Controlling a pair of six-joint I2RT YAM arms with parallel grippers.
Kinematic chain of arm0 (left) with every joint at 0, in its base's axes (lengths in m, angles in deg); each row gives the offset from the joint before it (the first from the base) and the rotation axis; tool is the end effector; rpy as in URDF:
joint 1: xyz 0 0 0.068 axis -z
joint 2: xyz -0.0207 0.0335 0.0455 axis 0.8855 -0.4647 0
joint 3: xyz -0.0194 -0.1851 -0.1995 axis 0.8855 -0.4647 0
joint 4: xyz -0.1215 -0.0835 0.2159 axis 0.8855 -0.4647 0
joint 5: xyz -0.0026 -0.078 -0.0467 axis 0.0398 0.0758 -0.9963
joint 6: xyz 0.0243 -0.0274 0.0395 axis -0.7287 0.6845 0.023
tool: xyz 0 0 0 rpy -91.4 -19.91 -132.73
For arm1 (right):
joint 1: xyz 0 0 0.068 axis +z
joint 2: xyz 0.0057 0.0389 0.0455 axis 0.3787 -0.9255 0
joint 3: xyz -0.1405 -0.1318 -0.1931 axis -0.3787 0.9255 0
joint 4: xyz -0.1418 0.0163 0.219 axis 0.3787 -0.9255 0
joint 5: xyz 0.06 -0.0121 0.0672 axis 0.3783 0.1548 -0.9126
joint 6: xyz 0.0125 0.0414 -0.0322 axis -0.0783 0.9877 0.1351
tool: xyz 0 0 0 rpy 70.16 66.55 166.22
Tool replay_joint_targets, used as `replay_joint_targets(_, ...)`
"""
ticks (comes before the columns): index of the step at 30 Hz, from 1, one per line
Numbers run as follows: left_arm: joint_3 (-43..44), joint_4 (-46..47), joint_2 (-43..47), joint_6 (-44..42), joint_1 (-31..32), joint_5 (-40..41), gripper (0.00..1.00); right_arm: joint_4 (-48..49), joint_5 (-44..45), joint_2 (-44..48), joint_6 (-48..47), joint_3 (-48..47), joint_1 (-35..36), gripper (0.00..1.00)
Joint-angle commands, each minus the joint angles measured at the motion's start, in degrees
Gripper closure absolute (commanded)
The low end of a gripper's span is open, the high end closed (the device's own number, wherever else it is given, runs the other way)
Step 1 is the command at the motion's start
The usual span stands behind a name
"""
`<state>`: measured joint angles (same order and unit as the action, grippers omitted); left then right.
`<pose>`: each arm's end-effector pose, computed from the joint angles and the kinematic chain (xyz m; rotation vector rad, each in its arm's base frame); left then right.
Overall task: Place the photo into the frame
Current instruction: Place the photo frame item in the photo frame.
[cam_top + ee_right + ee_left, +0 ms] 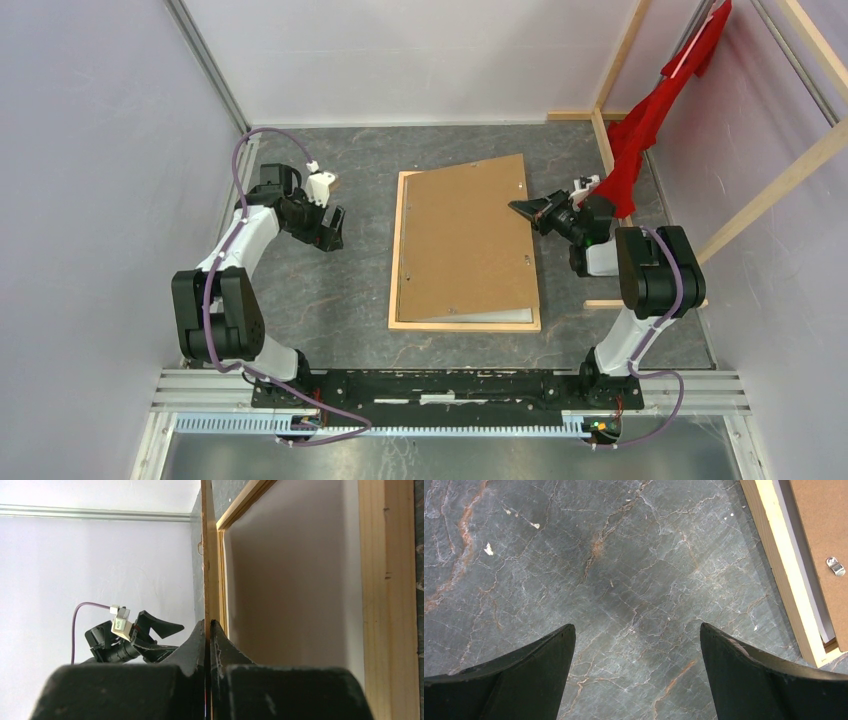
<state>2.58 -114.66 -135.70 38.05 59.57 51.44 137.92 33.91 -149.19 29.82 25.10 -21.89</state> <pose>0.3002 0.0004 0.2297 0.6684 2.4788 -0.3433 0.3218 0.0233 0.1443 0.7613 1.8588 1.4664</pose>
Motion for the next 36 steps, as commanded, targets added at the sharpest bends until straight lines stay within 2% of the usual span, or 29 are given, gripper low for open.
replay_joint_targets(1, 0.29, 1.33, 1.55, -1.08, 0.26, -0.66, 0.00, 4.90, -2.57, 0.23, 1.98, -0.79, 0.15, 1.00)
replay_joint_targets(23, 0.20, 1.35, 1.91, -1.20, 0.28, -0.51, 0.00, 5.97, -2.26, -1.08, 0.21, 0.97, 0.53, 1.00)
replay_joint_targets(36, 0.59, 0.34, 1.82, -1.30, 0.33, -0.78, 0.00, 11.00, -0.82, -3.16, 1.26, -0.95, 0.53, 1.00)
